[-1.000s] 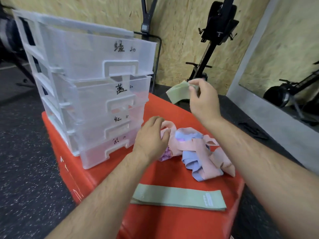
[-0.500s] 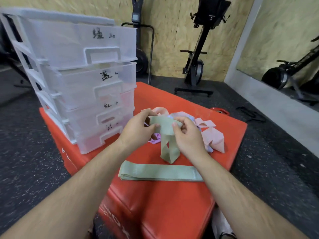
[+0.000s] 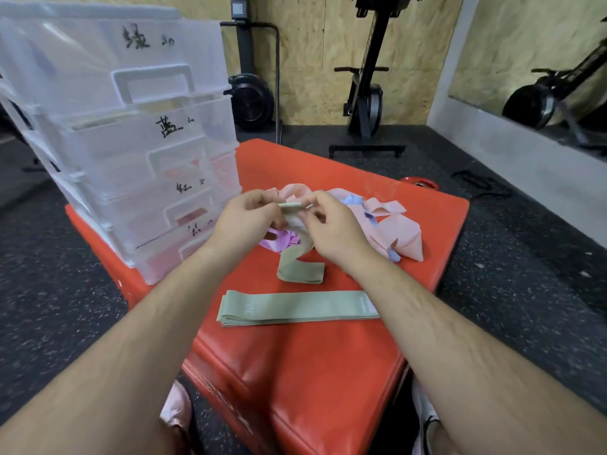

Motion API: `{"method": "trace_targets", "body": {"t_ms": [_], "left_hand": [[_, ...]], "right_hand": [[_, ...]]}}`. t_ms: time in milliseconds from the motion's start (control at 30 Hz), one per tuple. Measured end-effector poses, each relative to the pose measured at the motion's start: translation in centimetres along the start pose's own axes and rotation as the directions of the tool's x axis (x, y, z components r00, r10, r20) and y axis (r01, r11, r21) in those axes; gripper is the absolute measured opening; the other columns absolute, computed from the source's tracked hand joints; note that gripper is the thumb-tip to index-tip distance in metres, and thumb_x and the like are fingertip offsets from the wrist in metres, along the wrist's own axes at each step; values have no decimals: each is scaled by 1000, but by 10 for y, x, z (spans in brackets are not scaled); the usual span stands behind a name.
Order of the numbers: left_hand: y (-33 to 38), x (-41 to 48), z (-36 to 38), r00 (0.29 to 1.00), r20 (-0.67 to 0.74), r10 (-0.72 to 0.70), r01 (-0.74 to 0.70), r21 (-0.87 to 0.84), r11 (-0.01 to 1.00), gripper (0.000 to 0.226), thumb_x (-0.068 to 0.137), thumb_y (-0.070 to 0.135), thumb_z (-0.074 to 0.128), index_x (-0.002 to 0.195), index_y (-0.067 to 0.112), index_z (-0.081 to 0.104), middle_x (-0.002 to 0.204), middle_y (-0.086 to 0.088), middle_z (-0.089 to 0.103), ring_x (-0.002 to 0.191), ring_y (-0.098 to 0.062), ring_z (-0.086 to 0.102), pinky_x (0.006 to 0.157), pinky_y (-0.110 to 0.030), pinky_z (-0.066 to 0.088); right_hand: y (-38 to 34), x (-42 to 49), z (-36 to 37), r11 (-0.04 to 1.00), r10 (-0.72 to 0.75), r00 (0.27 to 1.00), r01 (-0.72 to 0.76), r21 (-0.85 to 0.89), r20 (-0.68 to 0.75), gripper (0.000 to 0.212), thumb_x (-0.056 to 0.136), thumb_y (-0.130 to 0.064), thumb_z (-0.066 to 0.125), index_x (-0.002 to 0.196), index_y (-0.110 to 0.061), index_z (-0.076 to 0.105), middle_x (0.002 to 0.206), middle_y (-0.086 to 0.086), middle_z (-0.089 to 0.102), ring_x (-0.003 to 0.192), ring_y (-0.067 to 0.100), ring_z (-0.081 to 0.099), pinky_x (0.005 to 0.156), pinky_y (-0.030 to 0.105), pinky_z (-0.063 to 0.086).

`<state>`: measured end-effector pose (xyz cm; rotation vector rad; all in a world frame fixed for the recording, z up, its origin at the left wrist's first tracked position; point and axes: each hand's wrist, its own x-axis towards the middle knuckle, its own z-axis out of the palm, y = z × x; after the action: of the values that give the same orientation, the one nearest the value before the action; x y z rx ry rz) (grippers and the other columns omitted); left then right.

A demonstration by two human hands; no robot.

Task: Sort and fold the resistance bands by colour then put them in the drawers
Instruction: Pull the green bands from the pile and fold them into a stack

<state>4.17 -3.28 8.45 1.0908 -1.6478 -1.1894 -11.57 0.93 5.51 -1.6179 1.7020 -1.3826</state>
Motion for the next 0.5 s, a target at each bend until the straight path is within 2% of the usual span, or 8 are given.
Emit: {"method": "trace_targets", "body": {"t_ms": [67,133,200,267,333,400,467,500], "left_hand": [[-4,0,-5,992,-54,116,-102,205,973,4,86,22,71,89,19,71,77,0,54,64,-7,50,62,-18,42],[-7,2,-10,984,-41,174,-161,225,961,14,82,36,77,88,25,72,89,-2,58,71,-8,51,66,-19,42],[-7,0,-13,982,39,184,-188,197,962,15,84,35,77,92,23,73,93,-6,68,75,-8,57,70,-23,46],[-8,-2,-14,983,78,167,-180,207,962,11,88,28,74,92,18,71,84,-6,70,71,-7,59,66,-25,48],[-12,0,-15,986,16,166,-165,210,964,11,90,23,71,92,12,68,78,-6,68,67,-9,60,60,-22,49],[-16,2,-18,986,-34,165,-154,212,965,13,91,22,70,91,10,65,82,-11,69,67,-12,61,59,-24,51],[-17,2,-20,987,-13,158,-152,200,968,16,89,24,71,93,10,64,86,-13,70,67,-13,62,61,-27,52],[-18,1,-21,987,13,161,-160,210,965,17,88,24,72,95,11,64,84,-9,70,67,-11,61,62,-26,52]], "right_hand": [[-2,0,-1,998,37,998,-39,54,44,12,101,-19,57,108,-20,66,74,-8,62,65,6,52,63,23,42],[-1,-2,1,997,42,995,-48,68,88,13,103,-23,55,108,-23,67,65,-13,54,57,2,45,57,17,37],[-4,-3,4,997,33,992,-41,63,124,14,104,-23,53,104,-27,66,68,-12,57,56,-1,45,56,16,38],[-5,-2,8,996,20,991,-32,81,134,14,103,-23,53,106,-28,66,86,-2,68,72,4,55,68,24,45],[-8,-3,11,993,29,986,-48,111,164,13,102,-26,57,113,-25,62,93,1,70,79,8,60,73,28,47],[-6,-6,13,991,56,974,-82,110,219,18,99,-29,62,116,-24,59,97,1,72,85,14,67,78,32,52],[-4,-7,16,996,61,970,-74,50,237,15,99,-27,63,110,-19,59,103,6,72,95,21,68,85,40,53],[-3,-7,17,998,47,971,-53,19,234,10,99,-26,63,104,-17,60,101,6,71,92,21,67,84,40,53]]}}
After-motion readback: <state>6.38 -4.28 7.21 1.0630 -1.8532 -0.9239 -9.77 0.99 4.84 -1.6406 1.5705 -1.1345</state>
